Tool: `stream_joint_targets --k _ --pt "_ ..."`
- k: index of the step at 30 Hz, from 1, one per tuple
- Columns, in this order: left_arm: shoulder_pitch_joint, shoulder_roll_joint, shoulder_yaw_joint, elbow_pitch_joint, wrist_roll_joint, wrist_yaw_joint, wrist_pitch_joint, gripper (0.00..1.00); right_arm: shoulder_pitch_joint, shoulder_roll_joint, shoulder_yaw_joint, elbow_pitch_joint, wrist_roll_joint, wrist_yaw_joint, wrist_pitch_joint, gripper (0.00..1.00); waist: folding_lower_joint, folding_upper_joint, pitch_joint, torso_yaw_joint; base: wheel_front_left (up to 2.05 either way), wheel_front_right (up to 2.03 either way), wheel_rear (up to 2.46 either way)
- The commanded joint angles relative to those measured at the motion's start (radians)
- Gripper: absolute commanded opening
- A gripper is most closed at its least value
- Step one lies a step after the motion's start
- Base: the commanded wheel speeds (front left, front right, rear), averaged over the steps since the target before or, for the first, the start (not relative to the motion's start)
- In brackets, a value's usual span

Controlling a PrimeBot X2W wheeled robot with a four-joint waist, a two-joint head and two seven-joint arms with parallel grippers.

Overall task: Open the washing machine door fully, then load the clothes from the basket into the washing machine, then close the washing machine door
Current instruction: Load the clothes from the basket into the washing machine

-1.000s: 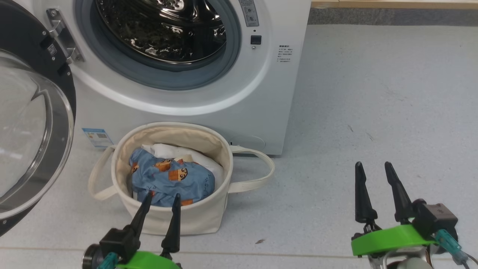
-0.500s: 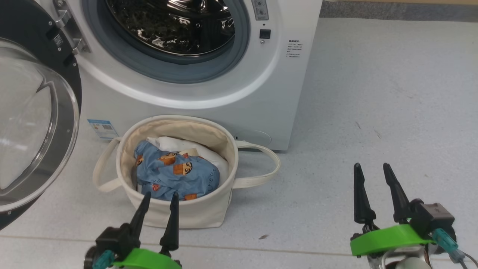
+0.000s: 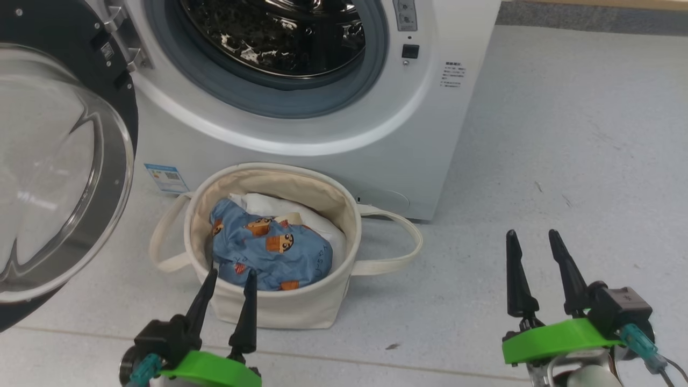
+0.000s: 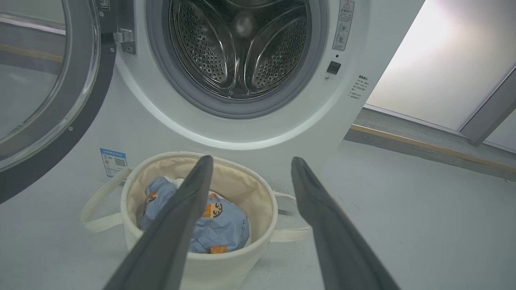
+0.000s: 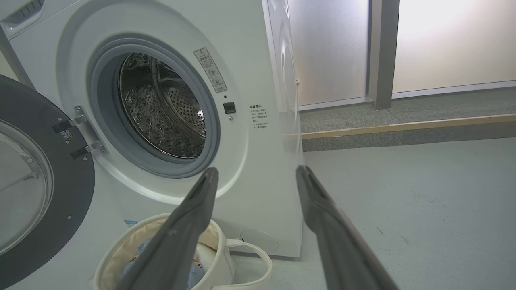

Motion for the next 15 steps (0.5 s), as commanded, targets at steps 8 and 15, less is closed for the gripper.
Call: stream_joint_targets --k 8,15 --pt "-0.038 0.009 0.024 -0.062 0.042 0.003 -0.012 1.00 -0.044 -0.007 0.021 -0.023 -0.007 0.000 -0.012 1.00 0.0001 -0.0001 0.012 0.013 0.58 -0.58 0.00" --pt "-0.040 0.009 0.016 -0.064 0.066 0.022 -0.012 1.00 -0.046 -0.007 0.021 -0.019 -0.010 0.000 -0.012 1.00 0.0001 -0.0001 0.017 0.015 0.00 0.00 0.00"
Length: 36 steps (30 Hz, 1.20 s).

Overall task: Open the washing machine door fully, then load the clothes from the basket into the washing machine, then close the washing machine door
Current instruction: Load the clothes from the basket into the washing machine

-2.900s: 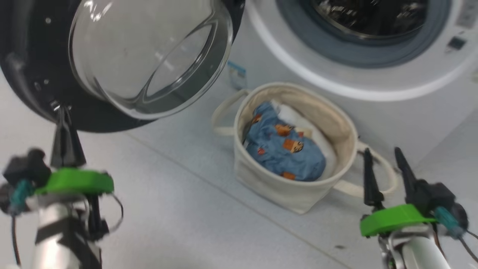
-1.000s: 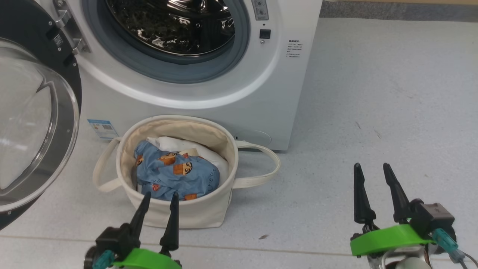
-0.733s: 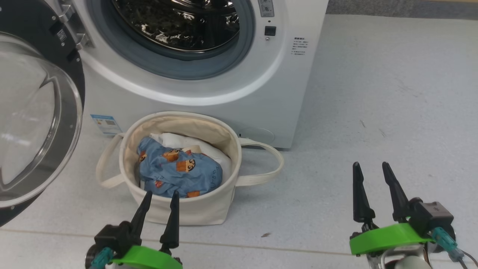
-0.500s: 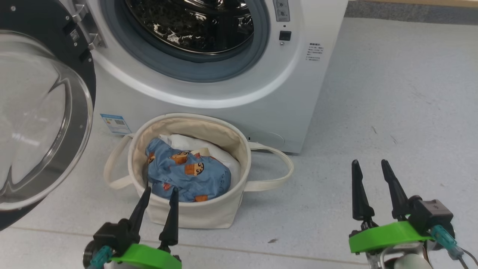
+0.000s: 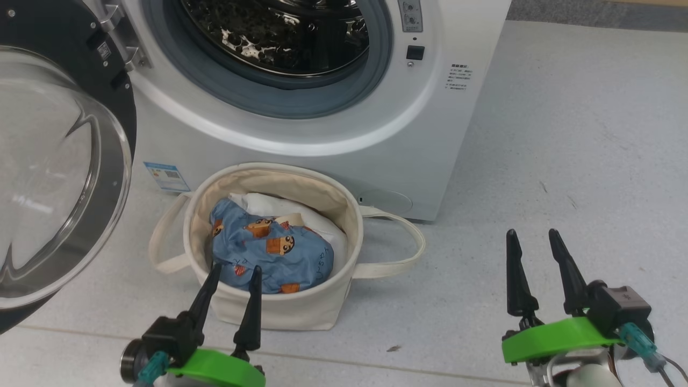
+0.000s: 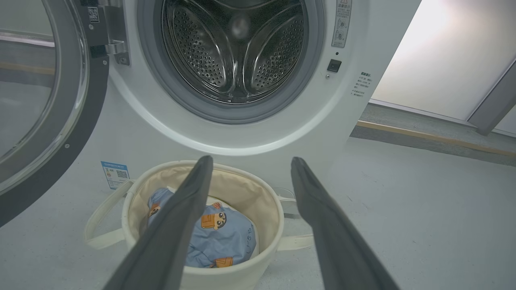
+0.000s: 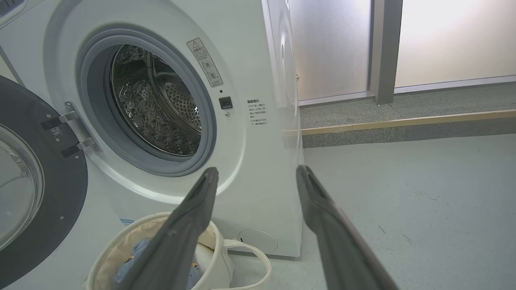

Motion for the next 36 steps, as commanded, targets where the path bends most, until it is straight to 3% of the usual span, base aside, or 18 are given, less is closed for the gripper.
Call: stream_joint_targets --k 1,16,20,27,36 --pt "-0.036 0.011 0.021 -0.036 0.004 0.007 -0.012 1.00 -0.042 -0.006 0.022 -0.025 -0.011 0.000 -0.012 1.00 0.0000 0.0000 0.001 0.000 0.00 0.00 0.00" --pt "-0.045 0.011 -0.001 -0.002 -0.051 -0.020 -0.012 1.00 -0.045 -0.006 0.027 -0.023 -0.014 0.000 -0.012 1.00 0.0000 0.0000 0.010 0.008 0.23 -0.07 -0.16" --pt "-0.051 0.011 0.013 -0.003 -0.013 0.014 -0.012 1.00 -0.046 -0.006 0.027 -0.022 -0.014 0.000 -0.012 1.00 0.0000 0.0000 0.013 0.009 1.21 -0.50 -0.71" --pt "-0.054 0.011 0.014 -0.017 -0.009 0.031 -0.012 1.00 -0.048 -0.006 0.027 -0.019 -0.015 0.000 -0.012 1.00 0.0000 0.0000 0.018 0.010 0.27 -0.18 -0.09" --pt "-0.062 0.011 0.020 0.016 -0.093 0.007 -0.012 1.00 -0.051 -0.006 0.029 -0.021 -0.016 0.000 -0.012 1.00 0.0000 0.0000 0.027 0.011 0.36 -0.22 -0.14"
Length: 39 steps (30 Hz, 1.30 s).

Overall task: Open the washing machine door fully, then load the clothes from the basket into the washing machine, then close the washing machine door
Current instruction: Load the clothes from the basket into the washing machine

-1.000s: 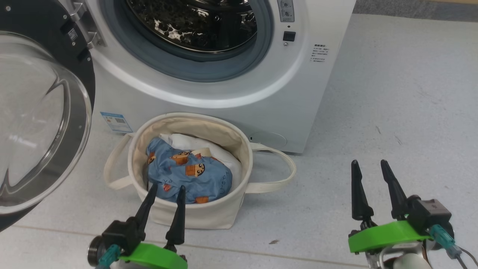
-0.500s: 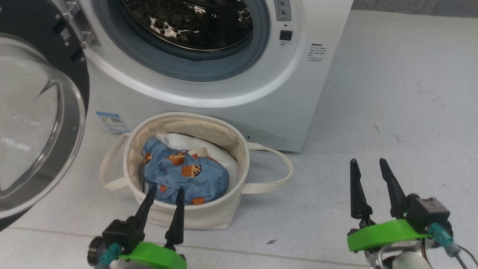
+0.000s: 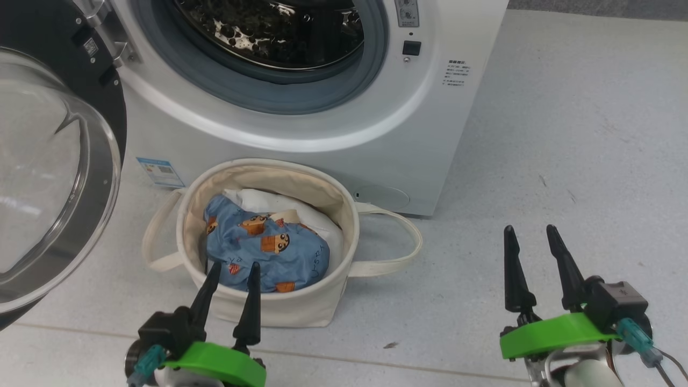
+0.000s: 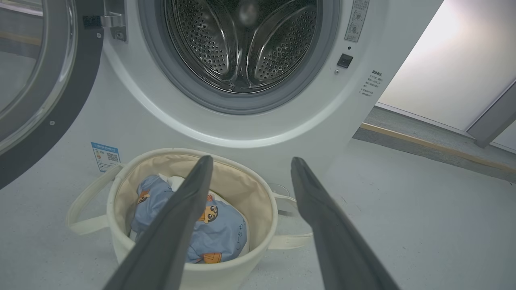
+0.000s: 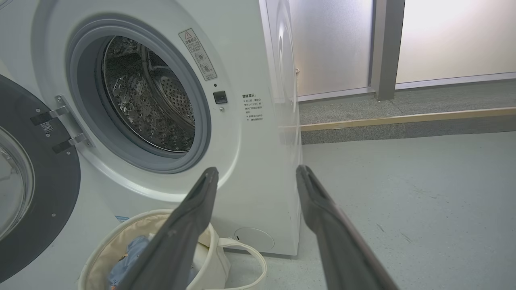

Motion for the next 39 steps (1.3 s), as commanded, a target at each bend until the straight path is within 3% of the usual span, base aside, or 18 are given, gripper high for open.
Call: stream_joint_targets --k 1,8,21,26,39 --pt "-0.037 0.010 0.040 -0.021 -0.003 -0.001 -0.012 1.00 -0.035 -0.005 0.024 -0.032 -0.007 0.000 -0.012 1.00 0.0000 0.0000 0.001 0.000 0.93 -0.89 -0.04" --pt "-0.040 0.010 0.065 -0.047 0.041 0.043 -0.012 1.00 -0.038 -0.005 0.024 -0.030 -0.008 0.000 -0.012 1.00 0.0000 0.0000 0.007 0.002 1.03 -1.03 0.00" --pt "-0.036 0.010 0.041 -0.017 0.073 0.048 -0.012 1.00 -0.034 -0.005 0.044 -0.030 -0.023 0.000 -0.012 1.00 0.0000 0.0000 0.018 0.006 0.17 -0.17 0.00" --pt "-0.077 0.010 0.017 0.090 0.112 0.046 -0.012 1.00 -0.037 -0.005 0.062 -0.039 -0.046 0.000 -0.012 1.00 0.0000 0.0000 0.066 -0.013 0.00 0.00 0.00" --pt "-0.456 0.034 -0.084 0.566 0.261 0.023 -0.012 1.00 -0.116 -0.005 0.050 -0.081 -0.087 0.000 -0.012 1.00 0.0000 0.0000 0.374 -0.097 0.00 0.00 0.00"
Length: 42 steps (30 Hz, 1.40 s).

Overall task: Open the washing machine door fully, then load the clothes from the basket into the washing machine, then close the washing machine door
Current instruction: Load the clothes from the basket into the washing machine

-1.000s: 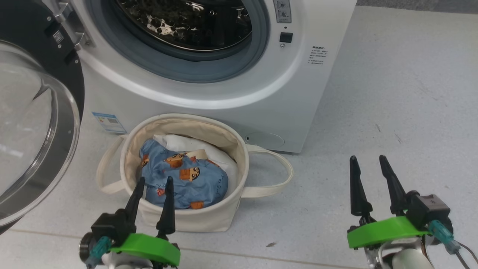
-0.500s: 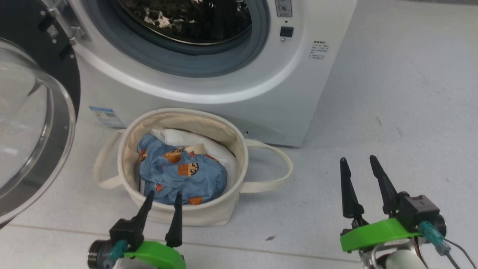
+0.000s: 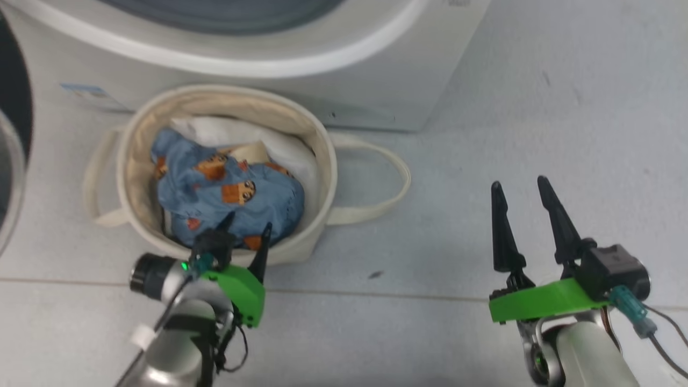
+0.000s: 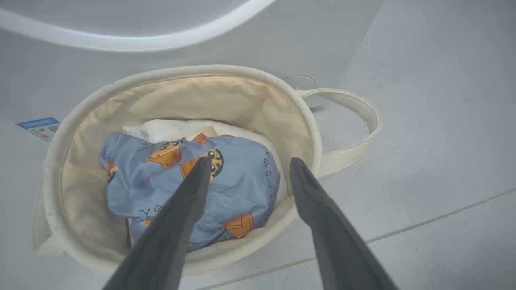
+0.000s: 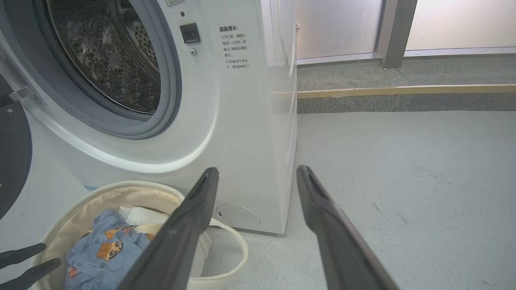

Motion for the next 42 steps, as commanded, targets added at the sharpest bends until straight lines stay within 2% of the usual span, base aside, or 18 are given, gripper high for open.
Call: stream_joint_targets --k 1,5,9,20,22,26,30,39,40,42 --pt "-0.054 0.032 0.018 0.053 0.008 -0.002 -0.008 1.00 -0.023 -0.005 0.019 -0.036 -0.005 0.000 -0.012 1.00 -0.0002 0.0000 0.104 -0.043 0.00 0.00 0.00" --pt "-0.196 0.054 0.000 0.215 0.029 -0.007 0.019 1.00 -0.060 -0.005 0.014 -0.050 0.002 0.000 -0.012 1.00 -0.0002 0.0000 0.191 -0.067 0.00 0.00 0.00" --pt "-0.318 0.078 -0.022 0.307 0.053 -0.003 0.040 1.00 -0.088 -0.005 0.004 -0.056 0.012 0.000 -0.012 1.00 -0.0002 0.0000 0.258 -0.085 0.00 0.00 0.00" --pt "-0.495 0.124 -0.149 0.378 0.165 -0.025 0.159 1.00 -0.130 -0.005 0.010 -0.059 0.033 0.000 -0.012 1.00 -0.0002 0.0000 0.337 -0.108 0.00 0.00 0.00" --pt "-0.514 0.132 -0.169 0.382 0.184 -0.009 0.194 1.00 -0.134 -0.005 0.008 -0.060 0.035 0.000 -0.012 1.00 -0.0002 0.0000 0.345 -0.110 0.00 0.00 0.00" --pt "-0.544 0.146 -0.198 0.389 0.215 0.049 0.308 1.00 -0.141 -0.005 0.012 -0.061 0.037 0.000 -0.012 1.00 -0.0002 0.0000 0.363 -0.114 0.00 0.00 0.00" --pt "-0.566 0.139 -0.202 0.390 0.216 0.096 0.373 1.00 -0.146 -0.005 0.018 -0.063 0.042 0.000 -0.012 1.00 -0.0002 0.0000 0.381 -0.115 0.00 0.00 0.00" --pt "-0.565 0.127 -0.171 0.392 0.159 0.100 0.490 1.00 -0.158 -0.005 0.030 -0.068 0.043 0.000 -0.012 1.00 -0.0002 0.0000 0.418 -0.120 0.00 0.00 0.00" --pt "-0.565 0.125 -0.170 0.392 0.154 0.098 0.480 0.00 -0.158 -0.005 0.030 -0.069 0.042 0.000 -0.012 1.00 -0.0002 0.0000 0.419 -0.120 0.00 0.00 0.00" --pt "-0.562 0.123 -0.163 0.392 0.141 0.103 0.455 0.00 -0.160 -0.005 0.031 -0.068 0.040 0.000 -0.012 1.00 -0.0002 0.0000 0.419 -0.119 0.00 0.00 0.00"
